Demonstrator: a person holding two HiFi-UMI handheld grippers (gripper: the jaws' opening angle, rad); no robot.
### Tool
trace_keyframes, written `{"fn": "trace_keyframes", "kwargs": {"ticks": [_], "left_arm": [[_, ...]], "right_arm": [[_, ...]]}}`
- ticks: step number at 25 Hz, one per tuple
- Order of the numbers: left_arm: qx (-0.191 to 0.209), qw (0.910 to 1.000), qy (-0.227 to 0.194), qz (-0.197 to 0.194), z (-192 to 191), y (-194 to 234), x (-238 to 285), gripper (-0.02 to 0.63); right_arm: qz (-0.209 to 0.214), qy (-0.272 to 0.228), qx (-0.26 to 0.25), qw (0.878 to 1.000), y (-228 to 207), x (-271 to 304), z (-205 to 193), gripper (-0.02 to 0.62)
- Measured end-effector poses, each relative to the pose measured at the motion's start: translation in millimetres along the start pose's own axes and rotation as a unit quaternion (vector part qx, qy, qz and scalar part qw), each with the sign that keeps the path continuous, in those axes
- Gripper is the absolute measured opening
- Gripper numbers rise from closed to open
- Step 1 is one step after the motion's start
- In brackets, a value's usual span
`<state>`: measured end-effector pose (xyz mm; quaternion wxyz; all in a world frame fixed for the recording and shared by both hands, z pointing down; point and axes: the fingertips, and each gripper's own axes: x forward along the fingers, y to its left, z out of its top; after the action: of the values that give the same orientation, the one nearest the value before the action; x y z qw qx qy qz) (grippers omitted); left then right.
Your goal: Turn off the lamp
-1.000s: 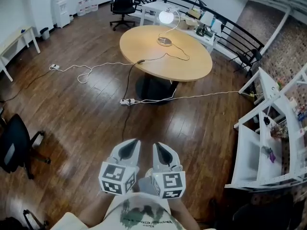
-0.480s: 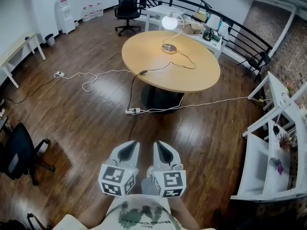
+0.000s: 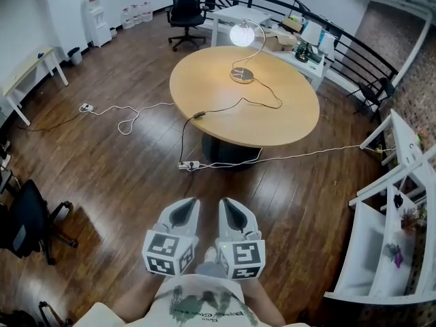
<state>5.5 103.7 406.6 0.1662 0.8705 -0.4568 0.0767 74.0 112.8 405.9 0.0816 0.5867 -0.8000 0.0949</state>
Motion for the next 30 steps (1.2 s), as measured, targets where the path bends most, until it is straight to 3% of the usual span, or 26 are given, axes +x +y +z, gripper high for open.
{"fn": "trace_keyframes", "kwargs": {"ticks": [18, 30], "left_arm": [[0.017, 0.9996, 0.016, 0.017, 23.6, -12.1, 113.2, -0.005], [0.002, 0.9994, 0.003, 0.035, 29.9, 15.6, 146.7, -0.005]], "right_arm": [[0.028, -0.008, 0.014, 0.999, -89.4, 62.4, 17.8, 0.0], [0.048, -0.004, -0.002, 0.999, -96.1, 107.9, 20.2, 0.0]]}}
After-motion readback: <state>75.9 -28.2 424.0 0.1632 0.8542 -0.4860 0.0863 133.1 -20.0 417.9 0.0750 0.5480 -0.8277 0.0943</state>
